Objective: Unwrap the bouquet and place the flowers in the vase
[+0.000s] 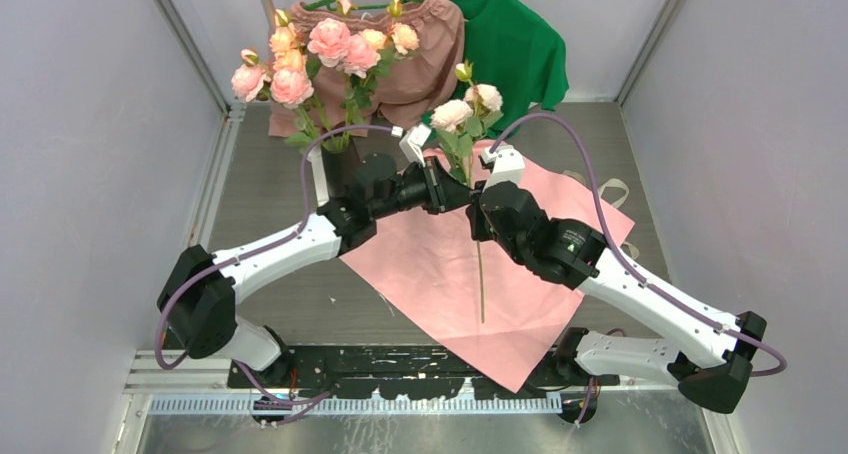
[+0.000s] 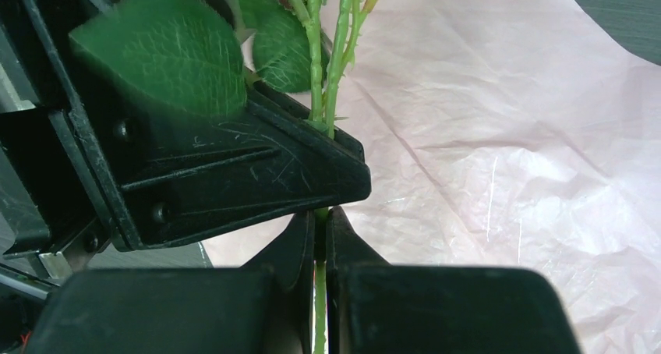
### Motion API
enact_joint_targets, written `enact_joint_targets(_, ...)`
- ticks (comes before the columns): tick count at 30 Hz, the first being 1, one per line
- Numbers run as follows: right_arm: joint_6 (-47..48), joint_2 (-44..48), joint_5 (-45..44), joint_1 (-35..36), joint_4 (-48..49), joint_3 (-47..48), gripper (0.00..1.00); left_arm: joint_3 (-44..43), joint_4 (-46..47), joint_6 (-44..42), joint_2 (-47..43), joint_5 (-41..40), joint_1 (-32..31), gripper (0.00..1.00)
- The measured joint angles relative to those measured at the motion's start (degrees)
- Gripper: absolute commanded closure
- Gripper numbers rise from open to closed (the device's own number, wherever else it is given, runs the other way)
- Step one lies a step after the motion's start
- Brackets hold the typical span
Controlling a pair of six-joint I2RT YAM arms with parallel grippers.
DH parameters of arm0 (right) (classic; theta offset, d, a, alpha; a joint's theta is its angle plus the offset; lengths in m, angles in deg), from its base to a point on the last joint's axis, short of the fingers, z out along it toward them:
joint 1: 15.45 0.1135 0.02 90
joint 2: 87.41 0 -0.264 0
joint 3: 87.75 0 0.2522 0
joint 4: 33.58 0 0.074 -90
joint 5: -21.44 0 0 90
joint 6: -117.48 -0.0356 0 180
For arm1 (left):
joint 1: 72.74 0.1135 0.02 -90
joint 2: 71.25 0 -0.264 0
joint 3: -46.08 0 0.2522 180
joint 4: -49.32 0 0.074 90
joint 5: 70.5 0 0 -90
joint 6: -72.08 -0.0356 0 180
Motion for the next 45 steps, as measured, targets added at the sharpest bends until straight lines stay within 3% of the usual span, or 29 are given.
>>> enact_joint_targets(4, -0.04, 0.0, 0.0, -0.09, -0.07, 0.02, 0.99, 0.02, 0.42, 0.02, 0.0, -0.02, -0.07, 1.0)
enact_joint_targets(7, -0.07, 0.0, 0.0, -0.09, -0.04, 0.0, 0.7, 0.02, 0.35, -0.52, 0.0, -0.07, -0.07, 1.0)
enact_joint_targets(10, -0.26, 0.02, -0.28, -0.07, 0.09, 0.0, 0.29, -0.42, -2.34, -3.76, -0.46, -1.44, -0.22, 1.0)
enact_joint_targets(12, -0.22, 0.33, -0.63, -0.07, 0.26, -0.02, 0.17, -0.87, -6.69, -7.48, -1.22, -4.42, -0.04, 1.0)
enact_joint_targets(20, 0.5, 4.04, -2.89, -0.09, 0.92, -1.33, 0.12, -1.4, -18.38, -21.0, -10.12, -16.06, 3.98, 1.0)
enact_joint_targets(27, 0.9, 5.16, -4.61, -0.42, 2.43, -4.68, 0.11, -10.27, -23.32, -31.74, -14.82, -21.88, 5.27, 1.0)
enact_joint_targets(35, 2.03, 5.16, -4.61, -1.36, 4.11, -7.52, 0.1, -11.45, -18.71, -43.21, -20.15, -33.92, 7.37, 1.0)
enact_joint_targets(45, 2.8, 4.42, -0.72, -5.99, 6.99, -9.27, 0.08, -12.81, -11.5, -51.19, -13.73, -37.03, 15.69, 1.0)
